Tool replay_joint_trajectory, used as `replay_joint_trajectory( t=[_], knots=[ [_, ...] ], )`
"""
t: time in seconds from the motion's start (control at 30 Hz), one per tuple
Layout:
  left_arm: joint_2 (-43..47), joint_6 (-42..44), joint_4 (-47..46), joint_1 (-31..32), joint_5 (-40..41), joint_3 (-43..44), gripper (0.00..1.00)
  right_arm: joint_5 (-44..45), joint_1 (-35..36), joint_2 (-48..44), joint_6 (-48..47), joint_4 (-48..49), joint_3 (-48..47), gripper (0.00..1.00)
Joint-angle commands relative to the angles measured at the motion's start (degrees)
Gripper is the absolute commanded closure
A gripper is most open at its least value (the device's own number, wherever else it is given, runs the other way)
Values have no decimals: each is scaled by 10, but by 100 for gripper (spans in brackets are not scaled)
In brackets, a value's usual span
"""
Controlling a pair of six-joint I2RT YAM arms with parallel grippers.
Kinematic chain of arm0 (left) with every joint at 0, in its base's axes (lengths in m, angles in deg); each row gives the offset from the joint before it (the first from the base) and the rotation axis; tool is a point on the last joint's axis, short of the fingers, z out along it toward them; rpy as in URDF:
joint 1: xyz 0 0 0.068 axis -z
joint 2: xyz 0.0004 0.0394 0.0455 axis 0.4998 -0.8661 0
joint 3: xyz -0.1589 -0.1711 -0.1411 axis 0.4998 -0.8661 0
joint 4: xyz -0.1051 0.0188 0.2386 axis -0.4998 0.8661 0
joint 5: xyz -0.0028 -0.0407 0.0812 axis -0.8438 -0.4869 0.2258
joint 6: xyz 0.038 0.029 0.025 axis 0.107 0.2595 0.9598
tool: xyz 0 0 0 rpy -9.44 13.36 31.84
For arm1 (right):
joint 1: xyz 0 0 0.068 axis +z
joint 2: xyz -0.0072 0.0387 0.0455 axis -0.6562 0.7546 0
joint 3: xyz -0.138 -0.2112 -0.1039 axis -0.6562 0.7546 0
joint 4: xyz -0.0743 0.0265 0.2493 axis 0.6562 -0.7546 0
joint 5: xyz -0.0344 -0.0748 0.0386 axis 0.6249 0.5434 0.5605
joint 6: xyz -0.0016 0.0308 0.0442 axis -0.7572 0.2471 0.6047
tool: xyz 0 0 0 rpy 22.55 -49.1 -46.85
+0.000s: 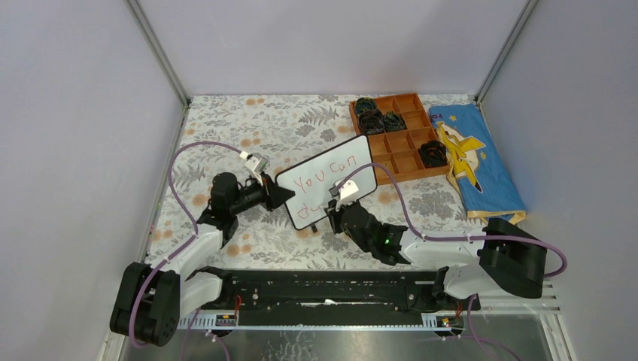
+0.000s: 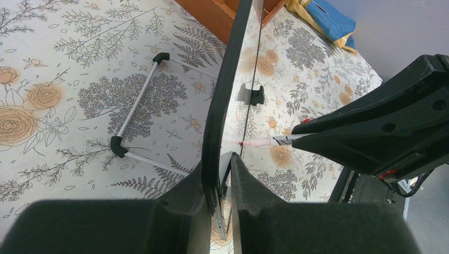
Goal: Write a sentence on the whiteboard
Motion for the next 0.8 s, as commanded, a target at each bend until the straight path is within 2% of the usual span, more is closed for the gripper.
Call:
replay_joint_trajectory(
  t=[0.0, 0.77],
  knots=[
    [-6, 60, 49, 5, 50, -2, 87, 14, -11, -3, -14, 26, -37, 100],
    [1, 60, 49, 8, 54, -4, 87, -41, 10, 21, 5, 34, -41, 100]
  ],
)
